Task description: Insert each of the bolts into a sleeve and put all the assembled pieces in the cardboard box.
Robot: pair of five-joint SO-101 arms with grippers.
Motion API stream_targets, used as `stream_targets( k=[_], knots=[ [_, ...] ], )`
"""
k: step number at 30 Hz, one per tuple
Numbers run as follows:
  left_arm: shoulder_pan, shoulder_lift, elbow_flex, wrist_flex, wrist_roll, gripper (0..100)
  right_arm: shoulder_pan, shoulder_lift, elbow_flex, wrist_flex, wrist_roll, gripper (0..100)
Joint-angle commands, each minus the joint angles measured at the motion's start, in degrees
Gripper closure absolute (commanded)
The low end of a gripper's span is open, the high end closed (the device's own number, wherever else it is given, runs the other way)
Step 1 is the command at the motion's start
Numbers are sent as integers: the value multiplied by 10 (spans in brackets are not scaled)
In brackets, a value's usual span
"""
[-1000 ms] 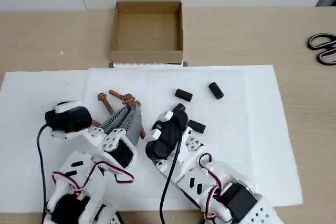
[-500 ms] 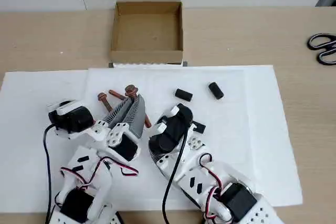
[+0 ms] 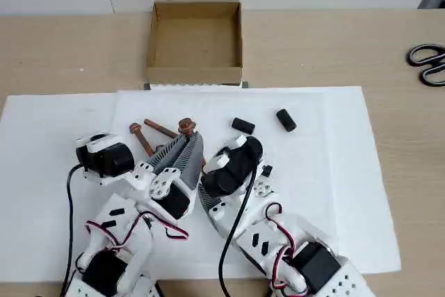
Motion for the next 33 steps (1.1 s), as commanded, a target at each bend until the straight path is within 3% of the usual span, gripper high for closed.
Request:
stream_targets(
  k=[1,15,23,33],
  knots=[
    [4,-4,-3,20,4,995,6,-1,-4,-16,-6,996],
    [4,-4,15,30,4,995,6,0,-6,-16,-21,996],
    [50,-5,10,85,2,995,7,0,-6,-16,-20,996],
    [51,-5,-38,183,-33,995,75,-3,-6,-25,7,996]
  ],
)
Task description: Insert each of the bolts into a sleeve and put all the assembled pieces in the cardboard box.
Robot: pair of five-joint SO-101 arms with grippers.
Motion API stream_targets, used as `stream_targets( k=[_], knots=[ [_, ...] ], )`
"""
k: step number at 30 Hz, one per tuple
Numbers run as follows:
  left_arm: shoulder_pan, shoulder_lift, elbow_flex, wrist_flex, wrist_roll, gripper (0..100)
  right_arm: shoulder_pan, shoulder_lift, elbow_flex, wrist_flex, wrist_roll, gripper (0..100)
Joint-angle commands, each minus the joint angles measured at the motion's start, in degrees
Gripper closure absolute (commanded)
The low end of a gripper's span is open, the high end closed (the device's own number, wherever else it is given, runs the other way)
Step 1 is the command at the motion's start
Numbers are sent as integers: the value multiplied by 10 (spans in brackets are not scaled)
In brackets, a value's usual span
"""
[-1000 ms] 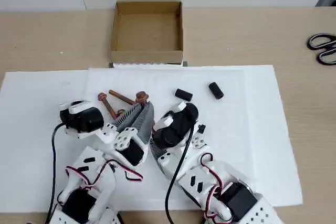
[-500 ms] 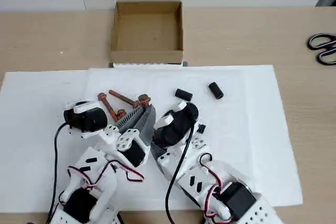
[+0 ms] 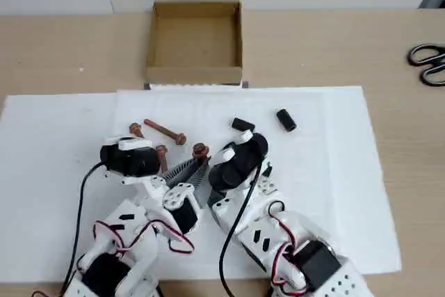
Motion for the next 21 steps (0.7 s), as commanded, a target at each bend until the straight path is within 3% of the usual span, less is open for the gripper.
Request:
stream_targets(
  k=[1,8,21],
  knots=[
    [1,-4,-22,38,-16,995,36,-5,-7,-31,8,996],
    [84,-4,-22,55,-64,995,35,-1,-5,-44,8,996],
    [67,-4,-22,55,-80,995,36,-5,-5,-40,8,996]
  ],
)
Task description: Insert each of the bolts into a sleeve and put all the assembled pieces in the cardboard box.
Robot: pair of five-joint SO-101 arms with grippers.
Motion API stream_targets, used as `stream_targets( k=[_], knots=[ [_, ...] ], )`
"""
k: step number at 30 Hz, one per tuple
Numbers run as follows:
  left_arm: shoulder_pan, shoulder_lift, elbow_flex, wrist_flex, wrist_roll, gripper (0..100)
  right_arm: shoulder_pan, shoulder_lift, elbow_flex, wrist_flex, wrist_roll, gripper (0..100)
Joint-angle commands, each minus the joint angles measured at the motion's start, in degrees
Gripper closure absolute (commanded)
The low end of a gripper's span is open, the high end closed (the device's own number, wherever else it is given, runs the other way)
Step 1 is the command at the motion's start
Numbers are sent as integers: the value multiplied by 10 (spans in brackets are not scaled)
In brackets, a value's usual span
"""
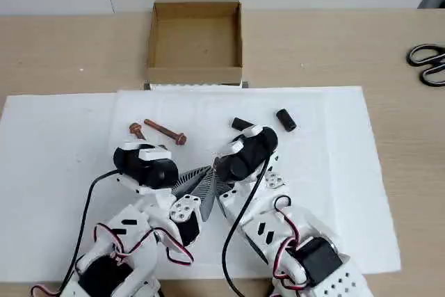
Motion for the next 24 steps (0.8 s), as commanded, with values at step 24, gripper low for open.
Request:
stream_targets(
  k=[24],
  knots=[
    [-287,0,40,93,-216,848,156,97,-66,-96,-28,996]
  ],
)
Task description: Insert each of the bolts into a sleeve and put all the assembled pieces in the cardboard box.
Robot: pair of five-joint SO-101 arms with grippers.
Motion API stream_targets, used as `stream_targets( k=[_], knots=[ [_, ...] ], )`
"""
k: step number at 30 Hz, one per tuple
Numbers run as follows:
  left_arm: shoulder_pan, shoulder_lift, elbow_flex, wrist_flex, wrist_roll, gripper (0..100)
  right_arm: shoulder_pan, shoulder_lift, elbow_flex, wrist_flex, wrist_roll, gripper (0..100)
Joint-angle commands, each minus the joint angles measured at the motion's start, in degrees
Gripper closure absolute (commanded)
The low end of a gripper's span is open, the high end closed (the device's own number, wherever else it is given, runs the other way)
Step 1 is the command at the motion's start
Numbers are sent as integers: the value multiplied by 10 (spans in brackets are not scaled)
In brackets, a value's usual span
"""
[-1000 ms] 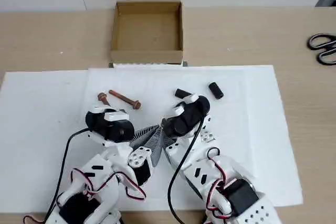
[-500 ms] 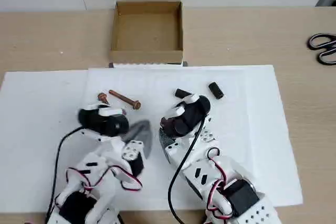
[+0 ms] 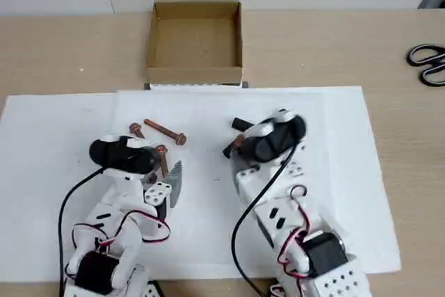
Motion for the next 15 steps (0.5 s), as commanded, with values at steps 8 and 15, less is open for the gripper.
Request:
stream_targets(
  k=[8,15],
  knots=[
    [-73,-4,58,0,-18,848,41,346,-324,-26,-51,996],
    [-82,-4,78,-14,-63,848,41,551,-498,-38,-22,996]
  ],
)
